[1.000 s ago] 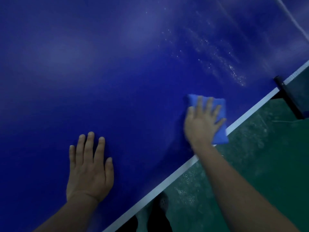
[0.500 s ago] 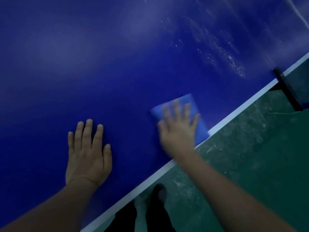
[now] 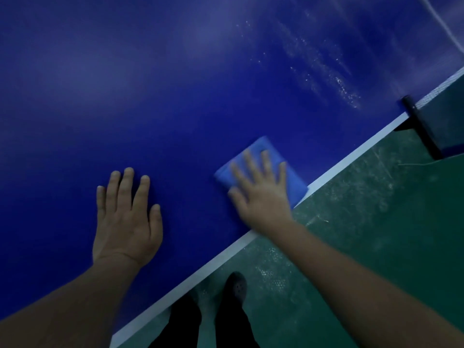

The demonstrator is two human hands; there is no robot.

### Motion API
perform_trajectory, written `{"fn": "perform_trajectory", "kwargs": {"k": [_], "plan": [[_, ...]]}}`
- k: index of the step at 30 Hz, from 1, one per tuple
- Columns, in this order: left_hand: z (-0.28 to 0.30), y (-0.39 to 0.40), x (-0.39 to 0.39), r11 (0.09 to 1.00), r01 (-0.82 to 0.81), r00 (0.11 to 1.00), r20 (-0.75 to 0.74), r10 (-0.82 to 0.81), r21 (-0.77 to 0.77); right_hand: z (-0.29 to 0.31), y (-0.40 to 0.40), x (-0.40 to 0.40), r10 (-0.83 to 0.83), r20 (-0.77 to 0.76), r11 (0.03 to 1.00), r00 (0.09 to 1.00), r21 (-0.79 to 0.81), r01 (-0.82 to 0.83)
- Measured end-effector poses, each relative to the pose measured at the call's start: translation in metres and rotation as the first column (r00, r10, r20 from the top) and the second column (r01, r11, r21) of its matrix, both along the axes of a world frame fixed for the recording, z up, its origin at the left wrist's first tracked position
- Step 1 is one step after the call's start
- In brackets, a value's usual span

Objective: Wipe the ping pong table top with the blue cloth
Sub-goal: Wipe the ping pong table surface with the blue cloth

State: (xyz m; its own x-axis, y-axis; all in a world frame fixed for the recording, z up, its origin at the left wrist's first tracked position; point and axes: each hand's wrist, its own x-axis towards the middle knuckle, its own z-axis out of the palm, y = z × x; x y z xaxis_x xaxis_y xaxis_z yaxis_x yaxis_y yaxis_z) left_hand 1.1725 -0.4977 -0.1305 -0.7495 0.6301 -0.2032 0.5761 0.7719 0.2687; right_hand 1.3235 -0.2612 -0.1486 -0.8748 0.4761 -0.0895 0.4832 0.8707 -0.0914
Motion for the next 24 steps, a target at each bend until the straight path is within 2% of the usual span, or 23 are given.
{"fn": "perform_trajectory", "kwargs": {"k": [1,2,3,4,5,7,8,9,10,11,13,14,15,16,17,19,21,22,23,24], "plan": [[0.0,0.0,0.0,1.0,0.001,1.0,-0.002,-0.001,-0.001,0.0,-0.009,0.01,0.151,0.033,0.989,0.988,-0.008,-0.151],[0.0,0.0,0.001,1.0,0.002,1.0,-0.003,-0.002,0.0,0.003,0.005,0.016,0.198,0.049,0.98,0.979,-0.032,-0.196],[-0.001,0.0,0.0,1.0,0.0,1.0,-0.005,0.0,0.004,0.003,0.032,0.019,0.115,0.046,0.993,0.992,-0.029,-0.114],[-0.001,0.0,0.0,1.0,-0.001,1.0,-0.005,0.001,0.008,0.004,0.061,0.021,-0.058,0.051,0.998,0.997,-0.005,0.058],[-0.001,0.0,0.0,1.0,0.0,1.0,-0.004,0.0,0.014,0.007,0.092,0.021,-0.276,0.069,0.961,0.959,0.01,0.276],[0.0,0.0,0.001,1.0,-0.003,1.0,-0.002,0.003,0.022,0.015,0.137,0.022,-0.626,0.08,0.775,0.775,-0.046,0.63],[0.0,0.0,0.001,1.0,-0.006,1.0,-0.001,0.006,0.023,0.016,0.143,0.017,-0.71,0.067,0.696,0.701,-0.083,0.713],[0.0,0.0,0.001,1.0,-0.004,1.0,-0.002,0.004,0.02,0.015,0.136,0.008,-0.735,0.052,0.67,0.676,-0.09,0.737],[0.0,0.0,0.0,1.0,0.002,1.0,-0.004,-0.002,0.018,0.012,0.118,-0.001,-0.706,0.037,0.704,0.707,-0.07,0.707],[-0.001,0.0,0.001,1.0,0.005,1.0,-0.008,-0.005,0.017,0.009,0.092,-0.008,-0.612,0.009,0.79,0.791,-0.044,0.612],[-0.001,0.0,0.001,1.0,0.001,1.0,-0.015,0.0,0.018,0.001,0.037,-0.009,-0.237,0.012,0.971,0.971,-0.013,0.238],[-0.001,-0.001,0.002,1.0,-0.002,1.0,-0.015,0.002,0.016,0.001,0.022,0.0,-0.07,0.043,0.998,0.997,-0.008,0.07],[-0.001,0.0,0.001,1.0,0.001,1.0,-0.014,-0.001,0.014,0.003,0.026,0.007,0.001,0.074,1.0,0.997,-0.018,0.001],[-0.001,0.0,0.0,1.0,0.007,1.0,-0.013,-0.007,0.012,0.005,0.045,0.014,-0.039,0.09,0.999,0.995,-0.029,0.041],[-0.001,0.001,0.0,1.0,0.009,1.0,-0.013,-0.009,0.01,0.008,0.07,0.021,-0.155,0.115,0.988,0.981,-0.007,0.157],[-0.001,0.001,0.001,1.0,0.001,1.0,-0.022,-0.001,0.007,0.015,0.116,0.025,-0.427,0.141,0.902,0.893,0.001,0.431],[-0.001,0.0,0.002,1.0,-0.004,0.999,-0.034,0.004,0.0,0.018,0.131,0.007,-0.571,0.106,0.813,0.814,-0.065,0.579],[-0.001,0.0,0.001,1.0,-0.006,0.999,-0.042,0.006,-0.001,0.015,0.12,-0.011,-0.565,0.08,0.819,0.821,-0.063,0.57],[-0.001,0.0,0.001,1.0,-0.011,0.999,-0.05,0.011,0.0,0.012,0.099,-0.029,-0.499,0.046,0.864,0.865,-0.045,0.501],[-0.001,0.0,0.002,1.0,-0.015,0.998,-0.059,0.015,-0.003,0.008,0.073,-0.045,-0.363,0.004,0.931,0.932,-0.037,0.363]]}}
